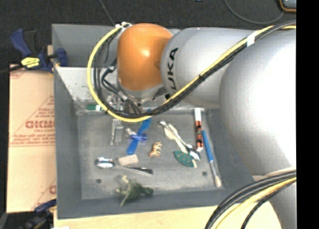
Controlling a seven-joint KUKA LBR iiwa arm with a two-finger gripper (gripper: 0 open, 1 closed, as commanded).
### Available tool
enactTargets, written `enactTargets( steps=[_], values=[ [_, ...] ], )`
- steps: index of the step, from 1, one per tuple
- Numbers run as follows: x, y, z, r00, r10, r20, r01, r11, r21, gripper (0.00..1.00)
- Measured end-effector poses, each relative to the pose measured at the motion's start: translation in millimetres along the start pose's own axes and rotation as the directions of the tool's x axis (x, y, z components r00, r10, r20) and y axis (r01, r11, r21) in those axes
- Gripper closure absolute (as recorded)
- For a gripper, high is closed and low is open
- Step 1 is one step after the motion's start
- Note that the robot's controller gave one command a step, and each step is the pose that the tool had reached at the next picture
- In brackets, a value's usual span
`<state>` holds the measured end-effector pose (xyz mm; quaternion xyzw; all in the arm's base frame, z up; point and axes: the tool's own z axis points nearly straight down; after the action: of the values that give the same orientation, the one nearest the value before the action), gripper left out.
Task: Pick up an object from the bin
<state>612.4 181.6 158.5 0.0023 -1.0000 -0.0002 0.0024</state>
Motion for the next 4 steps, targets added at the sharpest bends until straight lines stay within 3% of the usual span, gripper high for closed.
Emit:
enactTargets(
  steps=[1,2,3,4],
  values=[
    [-1.9,-1.0,-5.4,1.000,0.005,0.008,-0.005,1.000,-0.002,0.00],
    [39.1,-71.4,88.9,0.952,-0.305,0.002,0.305,0.952,0.002,0.00],
    [-11.7,-68.4,86.5,0.905,-0.425,0.014,0.425,0.905,0.002,0.00],
    [23.8,-69.5,86.3,0.941,-0.337,0.004,0.337,0.941,0.000,0.00]
  ],
)
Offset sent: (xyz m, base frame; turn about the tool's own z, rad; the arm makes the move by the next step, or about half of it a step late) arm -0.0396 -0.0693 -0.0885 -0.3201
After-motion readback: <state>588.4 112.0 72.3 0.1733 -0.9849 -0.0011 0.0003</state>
